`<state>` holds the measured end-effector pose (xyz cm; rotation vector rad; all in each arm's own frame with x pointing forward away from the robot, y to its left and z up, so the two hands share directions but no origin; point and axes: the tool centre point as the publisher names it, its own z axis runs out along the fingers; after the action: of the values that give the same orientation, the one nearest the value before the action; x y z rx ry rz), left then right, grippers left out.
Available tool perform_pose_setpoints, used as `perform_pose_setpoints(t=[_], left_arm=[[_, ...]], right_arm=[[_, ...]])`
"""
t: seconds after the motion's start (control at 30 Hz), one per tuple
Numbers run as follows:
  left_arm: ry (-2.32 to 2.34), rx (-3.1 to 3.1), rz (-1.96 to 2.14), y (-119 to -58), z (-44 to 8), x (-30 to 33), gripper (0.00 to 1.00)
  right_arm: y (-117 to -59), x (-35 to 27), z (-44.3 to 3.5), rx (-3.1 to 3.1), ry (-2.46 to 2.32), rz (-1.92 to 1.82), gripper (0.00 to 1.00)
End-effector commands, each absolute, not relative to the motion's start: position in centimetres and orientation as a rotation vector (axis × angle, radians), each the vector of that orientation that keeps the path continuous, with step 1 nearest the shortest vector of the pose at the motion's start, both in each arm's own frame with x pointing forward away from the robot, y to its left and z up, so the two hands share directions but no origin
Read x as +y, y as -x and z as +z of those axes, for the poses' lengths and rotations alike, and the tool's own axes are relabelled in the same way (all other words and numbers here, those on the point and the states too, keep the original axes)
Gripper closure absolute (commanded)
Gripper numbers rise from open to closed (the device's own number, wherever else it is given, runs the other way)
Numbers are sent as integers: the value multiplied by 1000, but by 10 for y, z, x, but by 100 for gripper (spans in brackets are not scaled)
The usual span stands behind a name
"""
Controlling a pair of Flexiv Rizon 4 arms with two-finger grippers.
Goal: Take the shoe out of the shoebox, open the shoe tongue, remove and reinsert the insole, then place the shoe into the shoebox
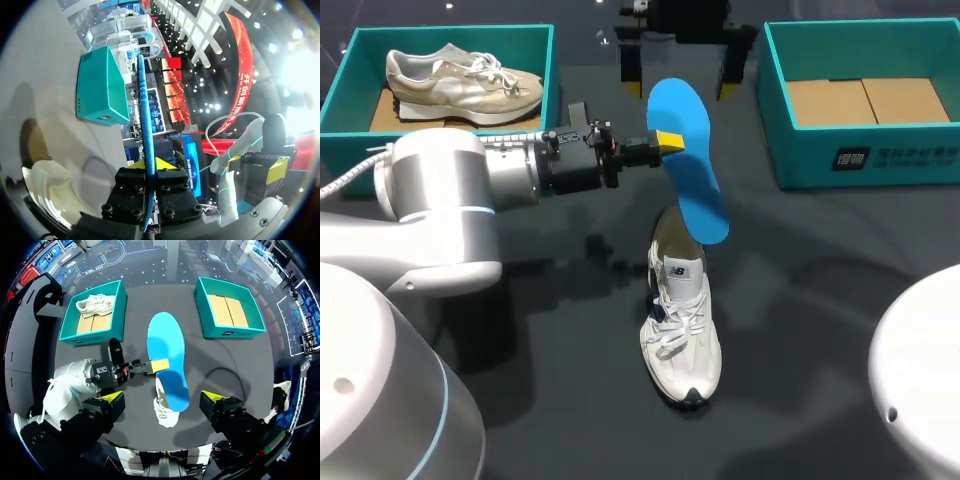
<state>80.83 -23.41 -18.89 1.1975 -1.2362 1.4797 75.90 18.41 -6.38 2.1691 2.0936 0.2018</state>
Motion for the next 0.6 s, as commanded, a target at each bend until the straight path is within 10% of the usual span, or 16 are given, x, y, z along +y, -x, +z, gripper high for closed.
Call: perform_pose_setpoints(t=[0.03,0.6], left_arm=[[-1198,-1234,1482,-808,-190,-235,100],[-1198,-1234,1482,-808,-190,-235,100]], right_arm=[[-761,189,-64,2069,-2152,144,0],[-765,178,-66,2088,-2210,250,0]])
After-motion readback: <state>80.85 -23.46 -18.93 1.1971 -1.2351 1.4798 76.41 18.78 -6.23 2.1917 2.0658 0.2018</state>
